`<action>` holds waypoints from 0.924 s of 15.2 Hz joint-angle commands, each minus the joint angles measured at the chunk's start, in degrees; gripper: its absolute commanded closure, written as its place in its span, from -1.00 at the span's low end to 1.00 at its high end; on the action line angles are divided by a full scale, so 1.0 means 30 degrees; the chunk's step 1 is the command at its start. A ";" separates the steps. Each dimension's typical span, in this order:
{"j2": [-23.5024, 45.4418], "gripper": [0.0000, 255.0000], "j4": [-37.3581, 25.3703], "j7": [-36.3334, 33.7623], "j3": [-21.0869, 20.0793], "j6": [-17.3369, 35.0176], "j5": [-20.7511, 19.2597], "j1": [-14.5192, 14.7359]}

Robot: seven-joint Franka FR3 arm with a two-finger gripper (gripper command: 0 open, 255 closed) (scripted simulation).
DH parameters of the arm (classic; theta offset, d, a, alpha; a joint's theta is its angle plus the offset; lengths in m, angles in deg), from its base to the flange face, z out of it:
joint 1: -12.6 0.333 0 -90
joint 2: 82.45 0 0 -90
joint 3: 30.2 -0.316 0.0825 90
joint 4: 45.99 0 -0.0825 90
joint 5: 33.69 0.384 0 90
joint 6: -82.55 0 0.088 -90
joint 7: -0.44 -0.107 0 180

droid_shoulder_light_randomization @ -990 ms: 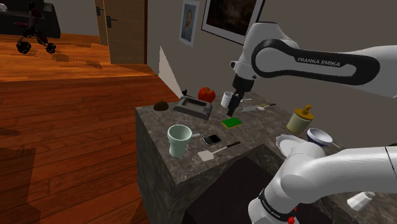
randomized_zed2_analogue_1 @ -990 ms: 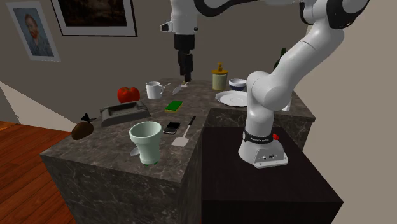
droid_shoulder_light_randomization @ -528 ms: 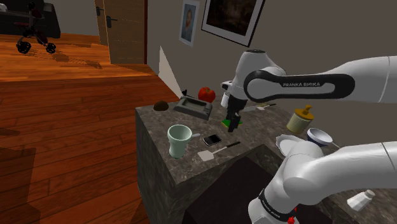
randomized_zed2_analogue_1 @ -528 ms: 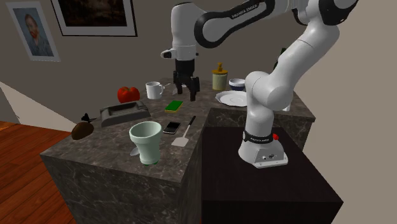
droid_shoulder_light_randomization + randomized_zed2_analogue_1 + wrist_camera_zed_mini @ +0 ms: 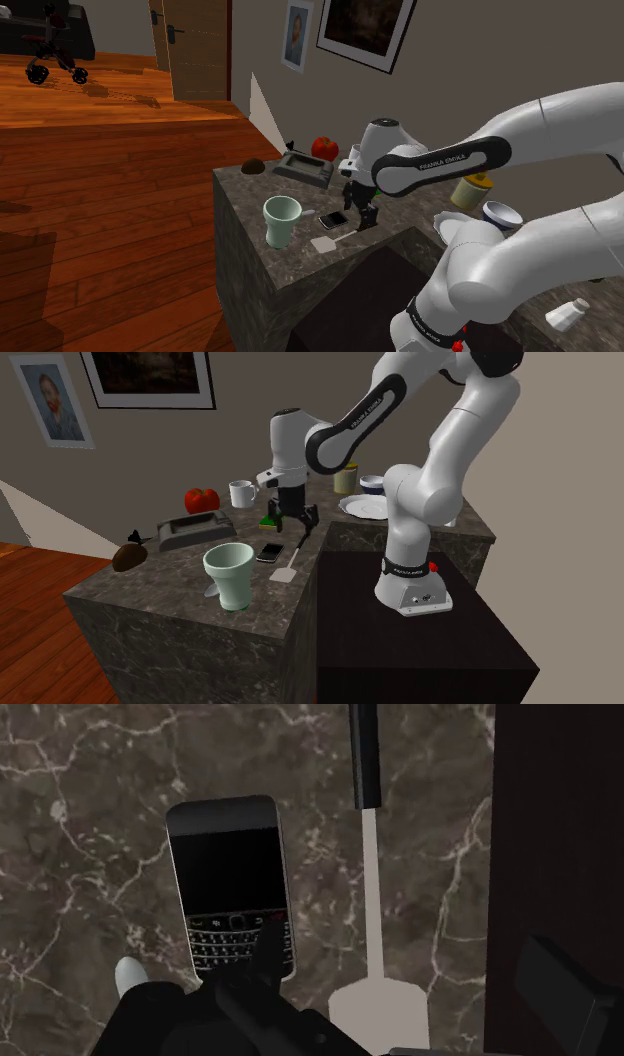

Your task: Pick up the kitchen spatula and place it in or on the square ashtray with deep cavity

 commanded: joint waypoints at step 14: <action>0.3945 -1.00 0.1113 0.2268 0.1636 0.5083 -0.1273 0.0311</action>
